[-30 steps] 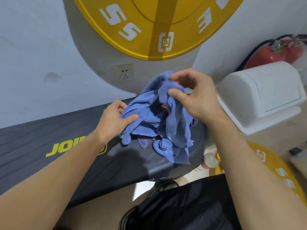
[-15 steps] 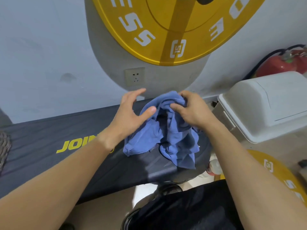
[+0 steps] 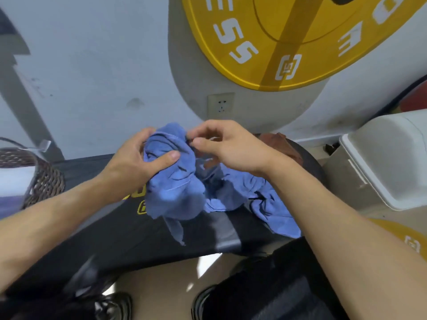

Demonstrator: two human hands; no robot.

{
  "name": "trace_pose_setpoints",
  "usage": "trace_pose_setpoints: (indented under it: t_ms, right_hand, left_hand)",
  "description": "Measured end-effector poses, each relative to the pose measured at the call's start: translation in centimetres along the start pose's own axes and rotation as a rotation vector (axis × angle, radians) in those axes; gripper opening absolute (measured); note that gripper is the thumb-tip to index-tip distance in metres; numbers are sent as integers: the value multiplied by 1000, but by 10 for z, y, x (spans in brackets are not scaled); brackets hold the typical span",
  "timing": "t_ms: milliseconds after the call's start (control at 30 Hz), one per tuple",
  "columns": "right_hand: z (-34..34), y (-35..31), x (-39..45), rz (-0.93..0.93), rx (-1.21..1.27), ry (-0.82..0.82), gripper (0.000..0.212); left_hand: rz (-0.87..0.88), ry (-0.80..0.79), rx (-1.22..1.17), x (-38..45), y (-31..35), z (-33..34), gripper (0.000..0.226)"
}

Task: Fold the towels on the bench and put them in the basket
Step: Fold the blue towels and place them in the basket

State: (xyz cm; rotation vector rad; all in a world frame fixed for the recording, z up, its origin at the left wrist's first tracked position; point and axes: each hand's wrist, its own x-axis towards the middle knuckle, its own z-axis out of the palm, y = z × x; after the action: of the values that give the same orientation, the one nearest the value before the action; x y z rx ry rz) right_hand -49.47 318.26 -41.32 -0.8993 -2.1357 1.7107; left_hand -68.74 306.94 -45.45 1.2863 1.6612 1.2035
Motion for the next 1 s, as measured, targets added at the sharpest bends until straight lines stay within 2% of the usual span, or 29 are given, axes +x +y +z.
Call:
trace_pose_setpoints:
  t_ms: [67,133,233,333,367,500,700,833,1000]
  right_hand:
    - [14,2,9,-6,-260,-44,16]
    - [33,4,17,2,-381,-121,21]
    - [71,8,26,33,-383,-216,27]
    - [116,14,29,63,-238,-235,38]
    - [130,16,30,72,-178,-211,39]
    - [156,13,48,77,3,-24,23]
    - [128,3,77,51,60,40,15]
    - [108,9,82,-52,-12,126,20]
    - [92,18,78,-147,-375,-71,22]
  left_hand:
    - [-118,23,102,-17,-9,-34,34]
    - [-216,55,142,-32,-17,-63,40]
    - [-273,121,226,-49,-34,-89,49]
    - [-394,197,141,-46,-47,-102,56]
    - [-390,200,146,-42,-46,-103,54]
    - [-183,135,295,-32,-35,-104,43]
    - [-205,116,416,-24,-33,-124,14]
    - [-100,-22,573,-32,-39,-134,47]
    - [-23,-19,663,-38,-44,-135,47]
